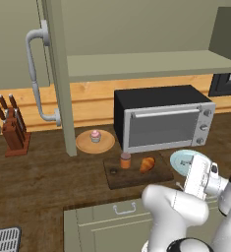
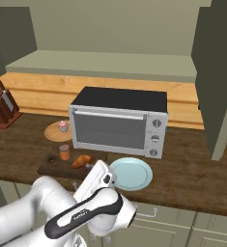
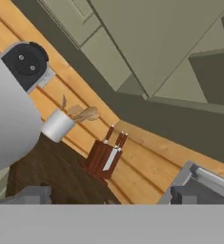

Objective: From the different types of pastries on the counter, select a croissant and place it on the cutting board. Then retrieve a jar of jam from the cabinet and place it alongside the croissant on the cutting board.

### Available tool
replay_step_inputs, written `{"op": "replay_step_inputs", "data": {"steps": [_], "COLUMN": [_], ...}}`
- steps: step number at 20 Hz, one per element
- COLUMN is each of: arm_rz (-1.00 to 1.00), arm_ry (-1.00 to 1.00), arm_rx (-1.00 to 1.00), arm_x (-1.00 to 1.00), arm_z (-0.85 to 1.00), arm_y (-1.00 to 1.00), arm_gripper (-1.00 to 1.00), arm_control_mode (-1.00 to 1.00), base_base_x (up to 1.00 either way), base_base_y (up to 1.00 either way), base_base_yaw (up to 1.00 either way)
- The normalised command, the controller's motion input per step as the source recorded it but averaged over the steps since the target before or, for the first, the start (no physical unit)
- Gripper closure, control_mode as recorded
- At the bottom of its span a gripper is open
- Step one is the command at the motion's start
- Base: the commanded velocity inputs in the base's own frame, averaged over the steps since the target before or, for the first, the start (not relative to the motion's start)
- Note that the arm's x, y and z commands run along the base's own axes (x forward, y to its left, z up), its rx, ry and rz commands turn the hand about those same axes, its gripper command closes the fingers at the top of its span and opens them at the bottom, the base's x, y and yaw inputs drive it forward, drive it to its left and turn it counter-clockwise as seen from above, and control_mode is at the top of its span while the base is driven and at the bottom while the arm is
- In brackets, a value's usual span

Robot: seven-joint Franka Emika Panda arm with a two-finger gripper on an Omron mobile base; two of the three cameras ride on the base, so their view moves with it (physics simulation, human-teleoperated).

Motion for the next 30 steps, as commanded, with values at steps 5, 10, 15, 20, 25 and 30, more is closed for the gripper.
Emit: {"op": "replay_step_inputs", "data": {"steps": [5, 10, 15, 20, 25, 30], "arm_rz": [0.00, 0.00, -0.01, -0.03, 0.00, 0.00], "arm_ry": [-0.01, 0.00, 0.00, 0.00, 0.00, 0.00], "arm_rx": [0.00, 0.00, 0.11, 0.36, 0.01, 0.04], "arm_x": [-0.06, 0.00, 0.00, 0.00, 0.00, 0.00], "arm_z": [0.00, 0.00, 0.00, 0.00, 0.00, 0.00], "arm_y": [-0.02, 0.00, -0.48, -0.91, -0.02, -0.10], "arm_gripper": [-1.00, -1.00, -1.00, -1.00, -1.00, -1.00], "arm_control_mode": [-1.00, -1.00, -1.00, -1.00, -1.00, -1.00], "base_base_x": [0.00, 0.00, 0.00, 0.00, 0.00, 0.00], "base_base_y": [0.00, 0.00, 0.00, 0.00, 0.00, 0.00], "base_base_yaw": [0.00, 0.00, 0.00, 0.00, 0.00, 0.00]}}
